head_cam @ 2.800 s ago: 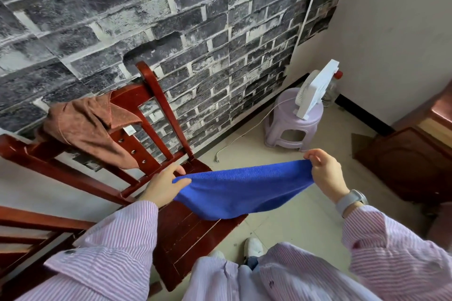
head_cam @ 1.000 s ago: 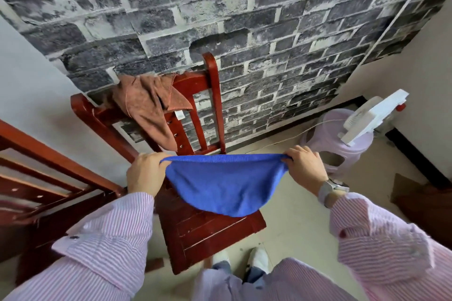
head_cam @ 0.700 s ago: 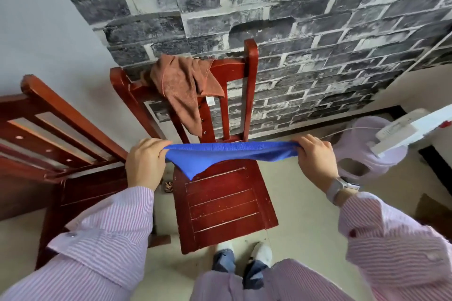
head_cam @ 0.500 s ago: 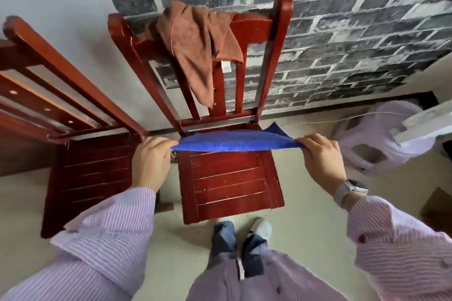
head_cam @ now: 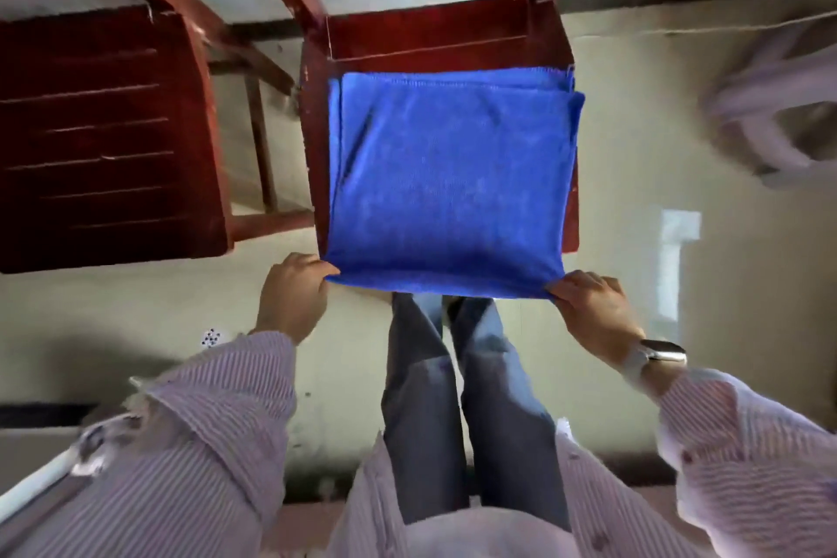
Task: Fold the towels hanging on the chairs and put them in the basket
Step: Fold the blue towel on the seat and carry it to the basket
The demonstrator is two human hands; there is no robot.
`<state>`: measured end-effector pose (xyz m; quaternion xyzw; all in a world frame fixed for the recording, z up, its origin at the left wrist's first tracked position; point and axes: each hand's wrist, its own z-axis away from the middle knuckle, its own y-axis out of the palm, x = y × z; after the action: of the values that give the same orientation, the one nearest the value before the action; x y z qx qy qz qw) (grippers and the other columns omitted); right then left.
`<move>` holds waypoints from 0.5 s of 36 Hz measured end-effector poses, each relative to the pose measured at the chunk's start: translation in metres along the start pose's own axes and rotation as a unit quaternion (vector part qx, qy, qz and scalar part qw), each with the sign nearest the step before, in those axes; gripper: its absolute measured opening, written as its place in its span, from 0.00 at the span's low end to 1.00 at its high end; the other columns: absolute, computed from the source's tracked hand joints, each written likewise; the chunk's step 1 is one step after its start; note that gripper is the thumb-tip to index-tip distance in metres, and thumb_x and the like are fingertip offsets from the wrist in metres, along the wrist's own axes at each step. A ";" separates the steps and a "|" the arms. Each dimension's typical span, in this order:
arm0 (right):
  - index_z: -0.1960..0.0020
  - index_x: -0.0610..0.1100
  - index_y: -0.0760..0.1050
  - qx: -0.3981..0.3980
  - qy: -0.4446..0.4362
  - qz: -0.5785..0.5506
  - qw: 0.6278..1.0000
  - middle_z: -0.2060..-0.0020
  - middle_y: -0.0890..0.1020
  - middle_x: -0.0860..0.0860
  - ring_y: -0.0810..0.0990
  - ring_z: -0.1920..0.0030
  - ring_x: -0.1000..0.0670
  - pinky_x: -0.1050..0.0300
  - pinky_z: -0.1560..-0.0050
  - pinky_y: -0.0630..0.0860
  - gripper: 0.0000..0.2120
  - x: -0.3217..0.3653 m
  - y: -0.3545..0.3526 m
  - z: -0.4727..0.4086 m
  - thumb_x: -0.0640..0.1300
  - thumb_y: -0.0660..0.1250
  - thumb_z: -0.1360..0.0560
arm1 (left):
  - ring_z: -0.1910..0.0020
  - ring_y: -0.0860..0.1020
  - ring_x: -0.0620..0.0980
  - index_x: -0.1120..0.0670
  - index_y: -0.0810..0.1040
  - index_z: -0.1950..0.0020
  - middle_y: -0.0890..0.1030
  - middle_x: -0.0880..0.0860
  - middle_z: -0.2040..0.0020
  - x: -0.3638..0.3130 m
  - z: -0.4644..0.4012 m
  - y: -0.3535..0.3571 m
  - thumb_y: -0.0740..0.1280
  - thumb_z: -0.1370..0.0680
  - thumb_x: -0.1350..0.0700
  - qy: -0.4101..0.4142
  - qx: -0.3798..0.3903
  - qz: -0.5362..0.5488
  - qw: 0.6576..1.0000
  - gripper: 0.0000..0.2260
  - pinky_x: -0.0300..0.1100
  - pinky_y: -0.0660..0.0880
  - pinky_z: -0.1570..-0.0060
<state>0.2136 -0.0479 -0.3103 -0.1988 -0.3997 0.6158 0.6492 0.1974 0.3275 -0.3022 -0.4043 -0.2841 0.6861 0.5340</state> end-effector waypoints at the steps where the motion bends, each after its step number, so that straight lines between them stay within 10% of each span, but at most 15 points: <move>1: 0.48 0.45 0.80 0.023 0.007 0.004 1.000 0.53 0.81 0.43 0.78 0.50 0.38 0.45 0.46 0.69 0.11 0.000 0.004 -0.001 0.36 0.66 0.28 | 0.55 0.79 0.60 0.59 0.83 0.53 0.83 0.58 0.57 0.000 0.000 0.007 0.61 0.32 0.66 -0.009 0.015 -0.008 1.000 0.13 0.51 0.76 0.57; 8: 0.31 0.51 0.66 0.171 0.018 0.009 0.985 0.34 0.70 0.50 0.65 0.32 0.47 0.51 0.33 0.59 0.19 0.002 0.009 -0.020 0.52 0.57 0.22 | 0.40 0.72 0.56 0.54 0.75 0.38 0.77 0.54 0.41 -0.006 -0.018 0.023 0.61 0.26 0.62 -0.053 0.106 0.004 0.993 0.17 0.50 0.70 0.44; 18: 0.40 0.42 0.75 -0.063 0.088 -0.138 0.984 0.42 0.75 0.42 0.72 0.41 0.40 0.48 0.43 0.69 0.14 0.012 -0.039 -0.111 0.38 0.60 0.24 | 0.43 0.72 0.61 0.61 0.74 0.40 0.74 0.61 0.43 -0.026 -0.127 -0.007 0.59 0.24 0.65 -0.018 -0.063 0.077 0.995 0.14 0.53 0.69 0.45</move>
<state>0.3226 -0.0170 -0.3442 -0.2353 -0.4031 0.4738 0.7468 0.3130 0.2991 -0.3551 -0.4456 -0.3041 0.7129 0.4481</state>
